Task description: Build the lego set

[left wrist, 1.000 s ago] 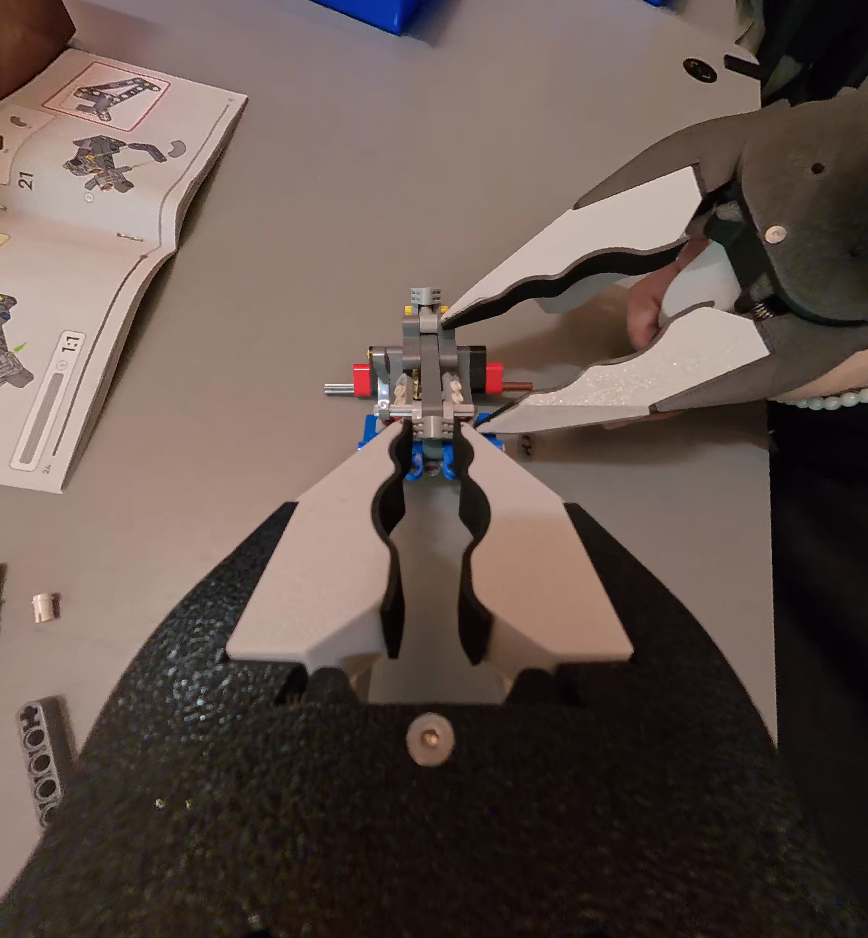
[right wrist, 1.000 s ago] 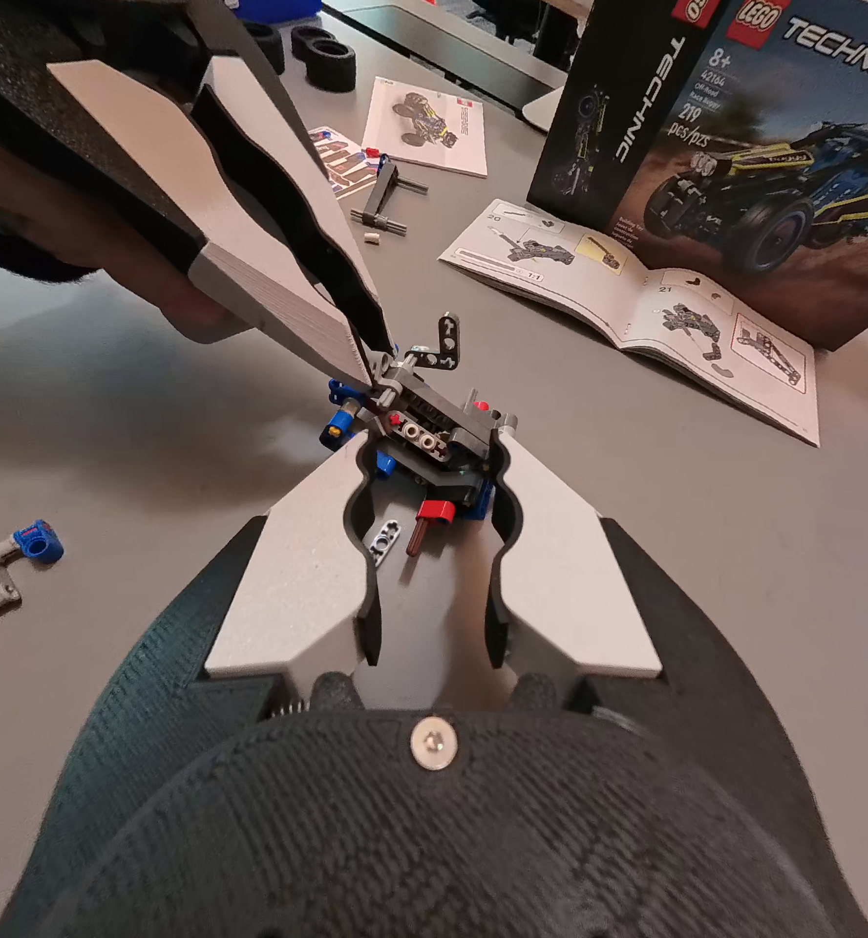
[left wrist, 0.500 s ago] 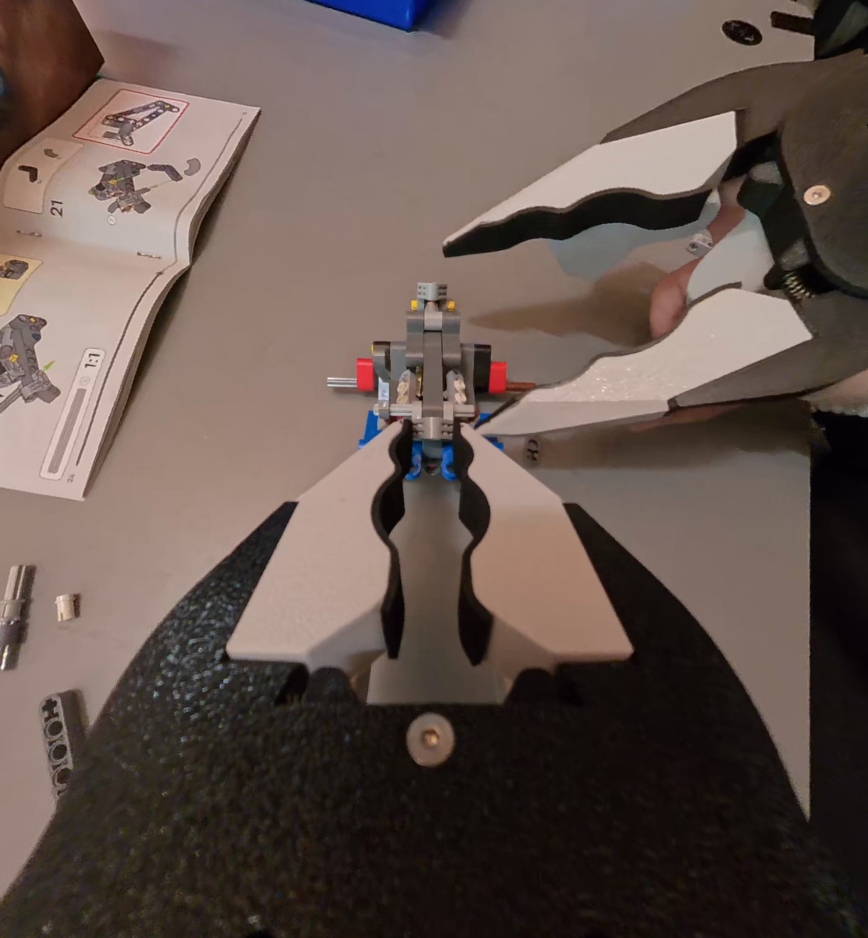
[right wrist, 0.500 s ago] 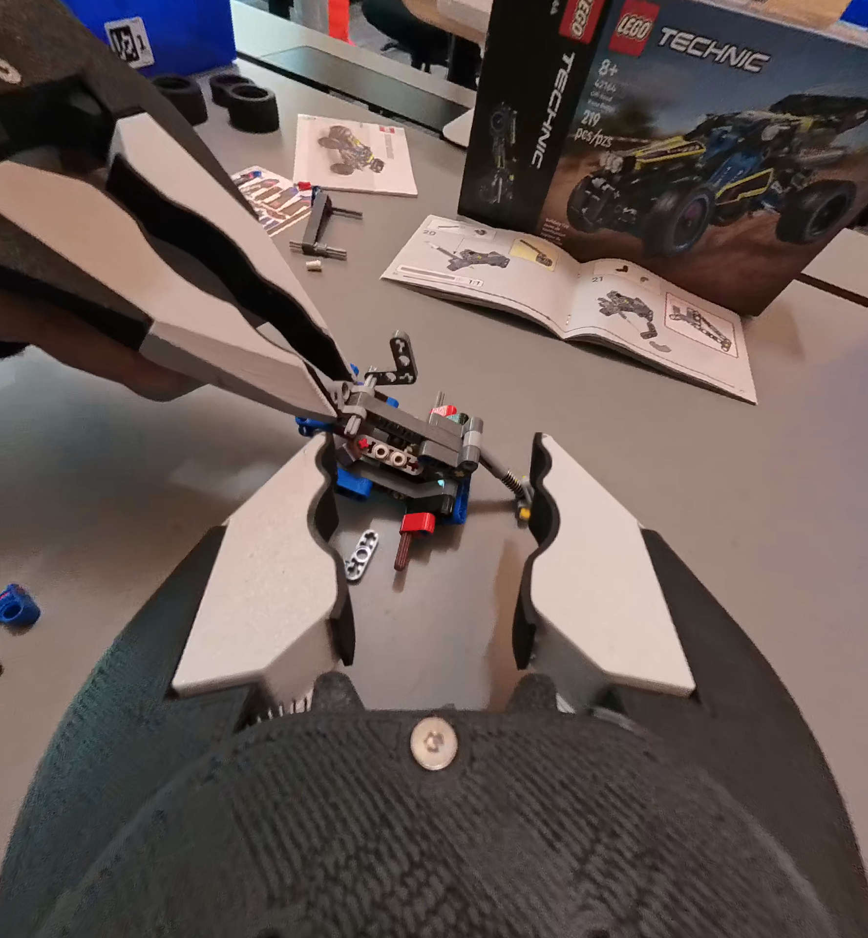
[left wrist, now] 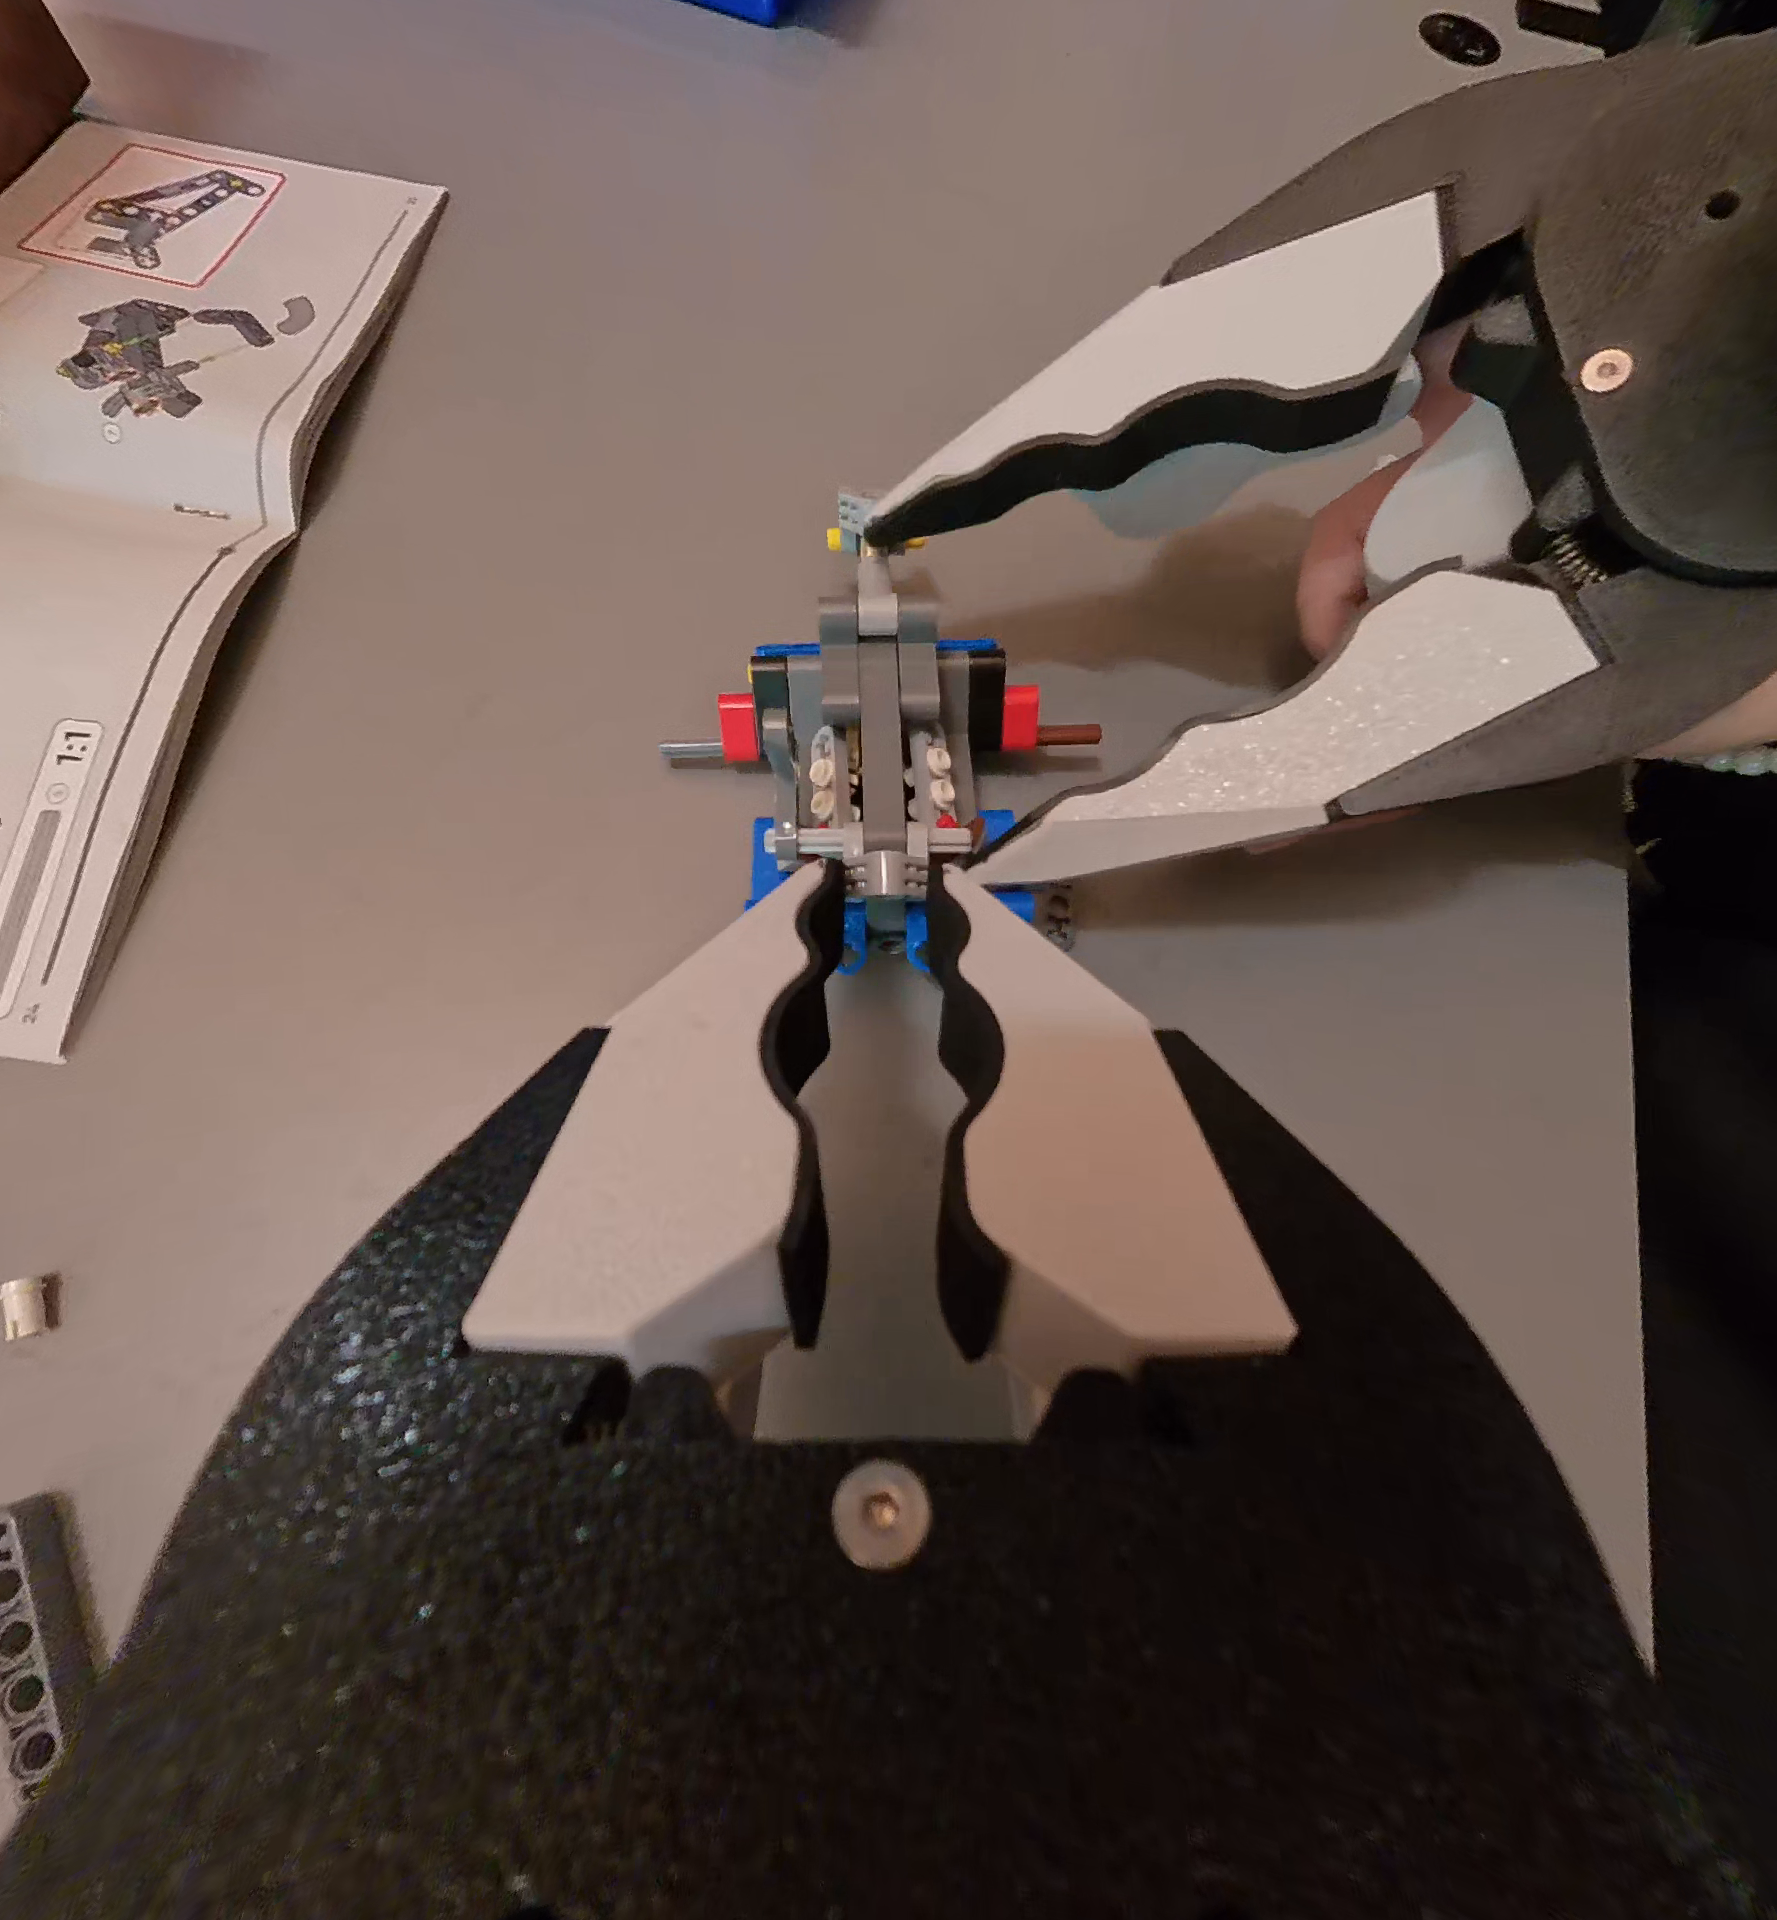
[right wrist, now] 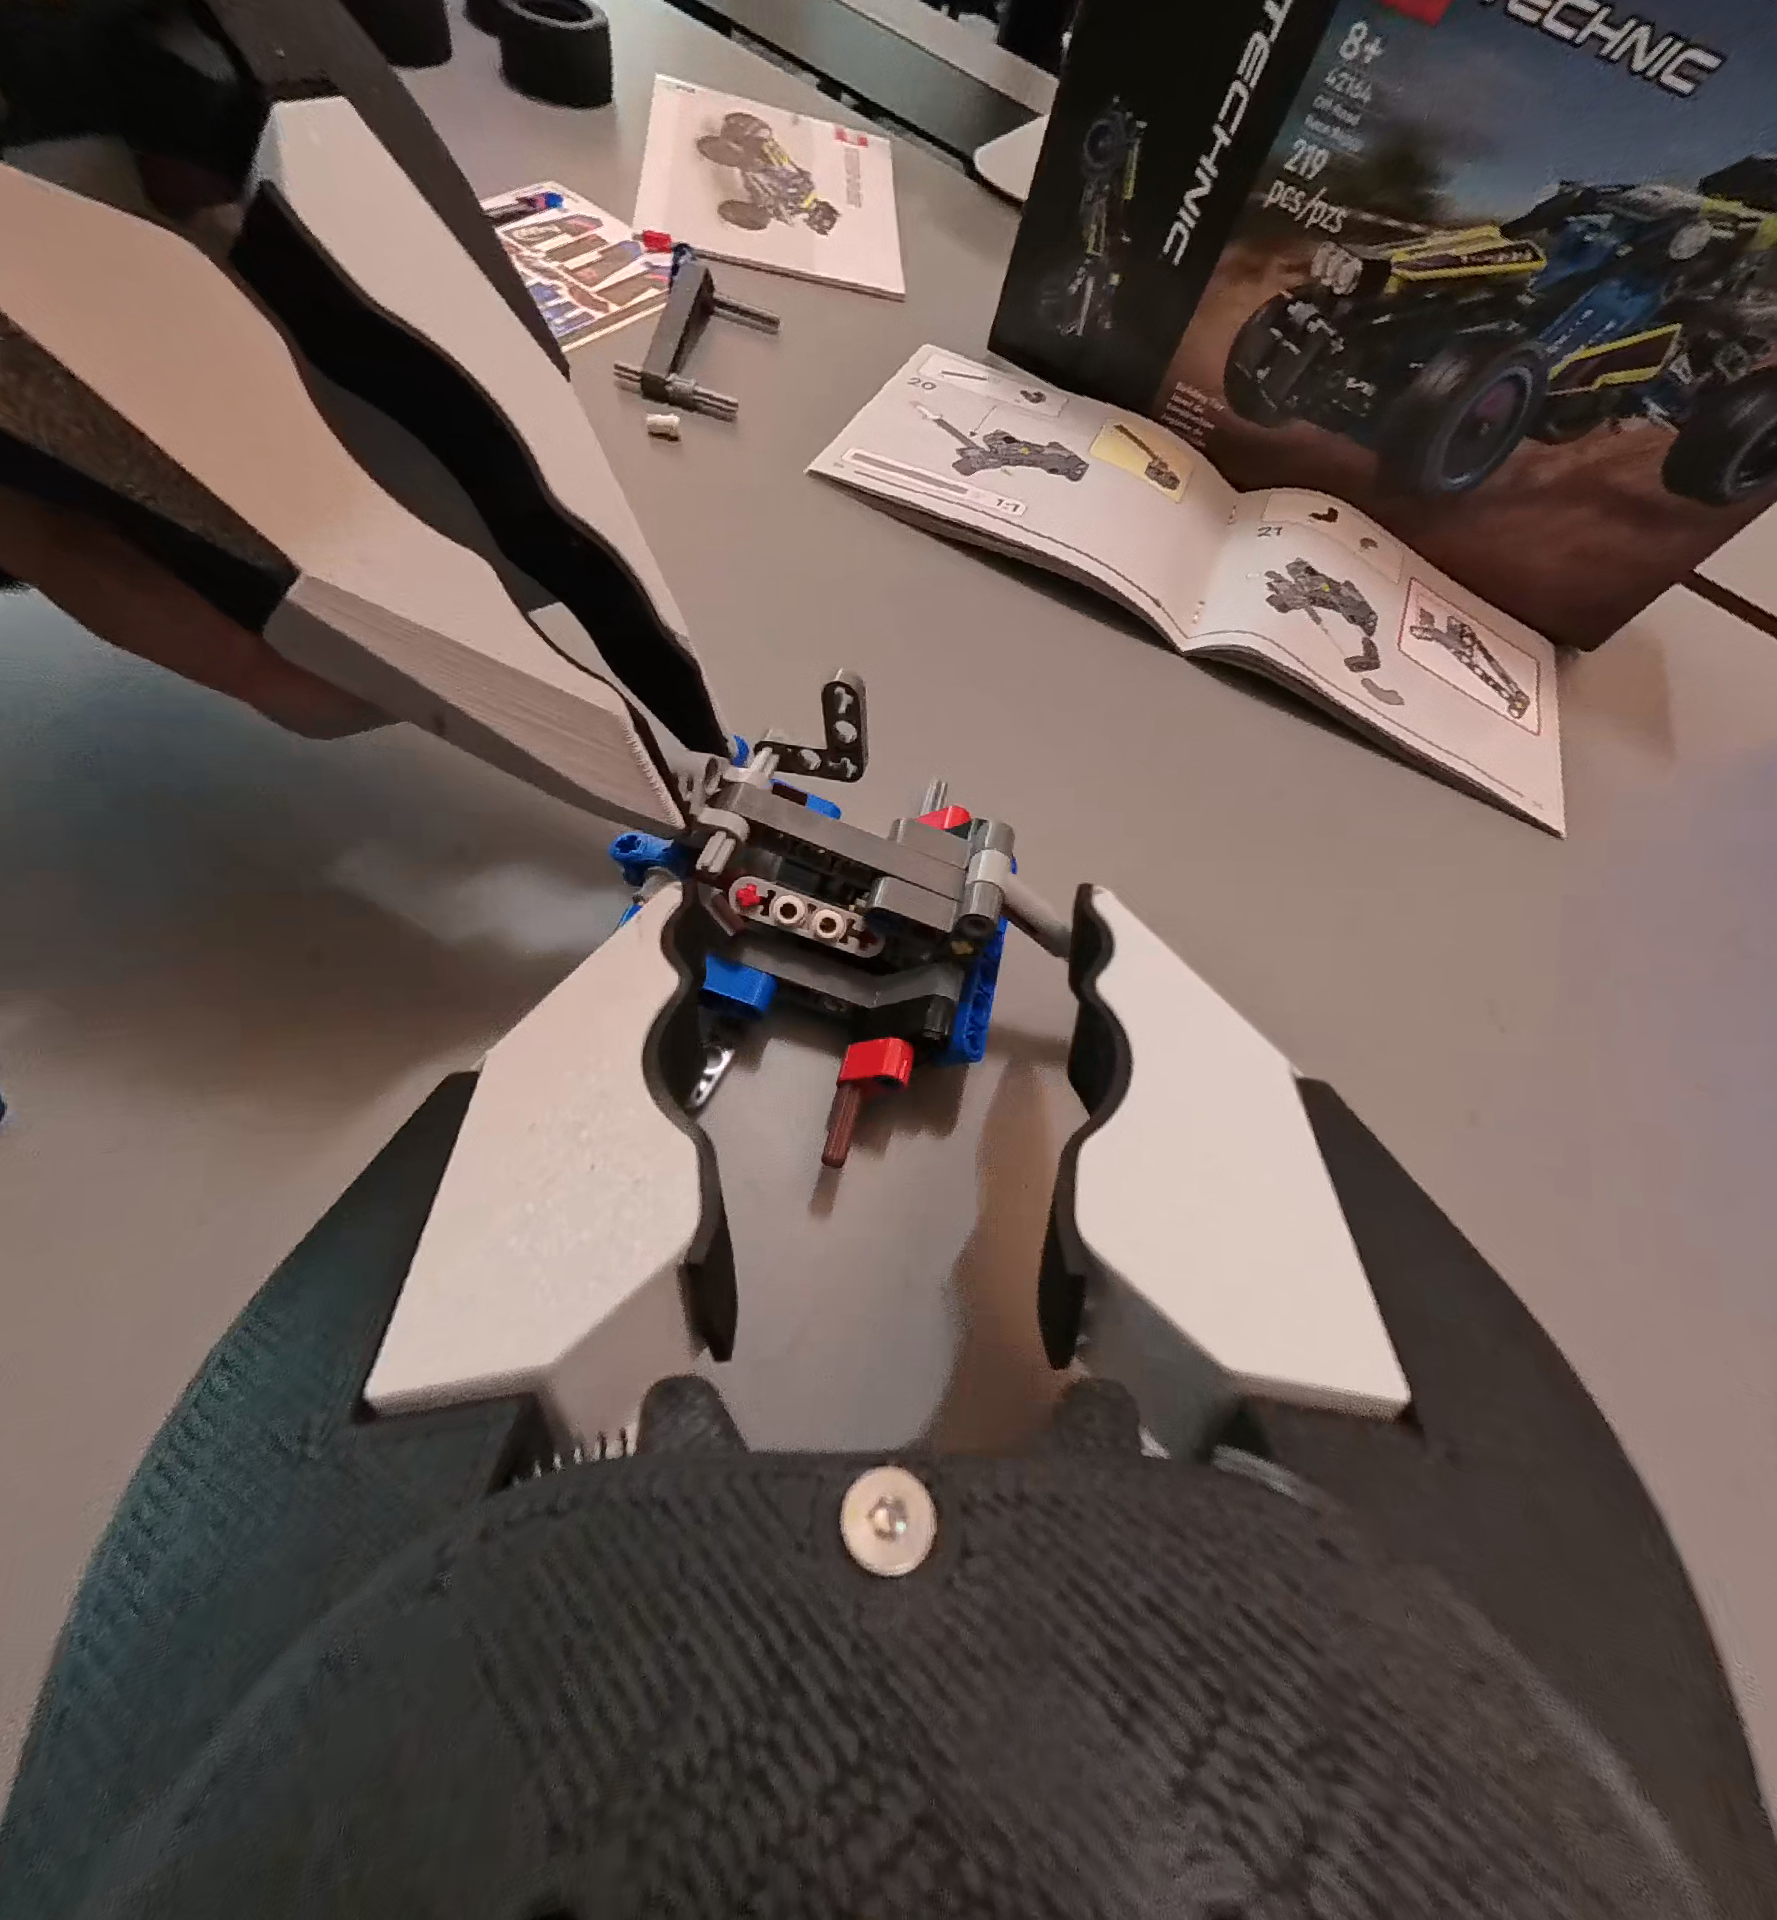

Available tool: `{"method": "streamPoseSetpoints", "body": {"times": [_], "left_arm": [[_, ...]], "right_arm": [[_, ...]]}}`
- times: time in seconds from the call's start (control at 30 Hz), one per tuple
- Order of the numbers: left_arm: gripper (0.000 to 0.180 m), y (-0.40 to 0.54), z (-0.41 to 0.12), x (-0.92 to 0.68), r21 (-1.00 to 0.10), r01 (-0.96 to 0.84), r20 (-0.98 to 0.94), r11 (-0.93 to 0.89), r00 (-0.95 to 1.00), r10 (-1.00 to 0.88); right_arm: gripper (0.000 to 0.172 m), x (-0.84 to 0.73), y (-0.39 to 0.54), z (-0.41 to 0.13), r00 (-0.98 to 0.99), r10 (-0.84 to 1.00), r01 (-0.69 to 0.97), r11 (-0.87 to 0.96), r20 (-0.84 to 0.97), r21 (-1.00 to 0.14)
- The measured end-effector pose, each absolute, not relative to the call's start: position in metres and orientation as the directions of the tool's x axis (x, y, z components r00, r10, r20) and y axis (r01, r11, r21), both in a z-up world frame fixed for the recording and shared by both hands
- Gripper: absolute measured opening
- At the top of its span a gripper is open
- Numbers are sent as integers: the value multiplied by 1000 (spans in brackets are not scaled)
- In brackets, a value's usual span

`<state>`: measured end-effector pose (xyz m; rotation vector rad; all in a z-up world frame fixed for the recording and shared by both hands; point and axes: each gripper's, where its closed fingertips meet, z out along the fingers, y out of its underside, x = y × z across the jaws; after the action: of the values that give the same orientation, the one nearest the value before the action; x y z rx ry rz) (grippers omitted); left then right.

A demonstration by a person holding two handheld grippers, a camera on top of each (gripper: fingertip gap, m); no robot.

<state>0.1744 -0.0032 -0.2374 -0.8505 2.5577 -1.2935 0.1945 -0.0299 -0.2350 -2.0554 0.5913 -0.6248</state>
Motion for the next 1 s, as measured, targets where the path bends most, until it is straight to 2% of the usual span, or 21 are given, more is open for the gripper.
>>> {"method": "streamPoseSetpoints", "body": {"times": [0.1,0.37,0.47,0.77,0.9,1.0], "left_arm": [[12,1,-238,177,-775,-400,71,490,-825,-561],[12,0,-235,175,-790,-401,88,463,-822,-562],[12,-1,-235,173,-792,-407,82,455,-809,-582],[12,-6,-239,169,-791,-396,37,467,-792,-609],[12,-6,-240,169,-790,-390,30,474,-796,-605],[12,-5,-240,169,-788,-386,25,479,-798,-602]], "right_arm": [[70,194,-39,-245,754,-621,-210,-539,217,-816],[69,187,-41,-238,741,-668,-302,-422,68,-855],[75,187,-42,-237,713,-699,-326,-393,49,-860],[72,188,-37,-251,714,-699,-384,-439,40,-812],[59,184,-33,-253,740,-672,-384,-451,24,-806],[58,184,-33,-253,747,-665,-382,-453,20,-805]]}}
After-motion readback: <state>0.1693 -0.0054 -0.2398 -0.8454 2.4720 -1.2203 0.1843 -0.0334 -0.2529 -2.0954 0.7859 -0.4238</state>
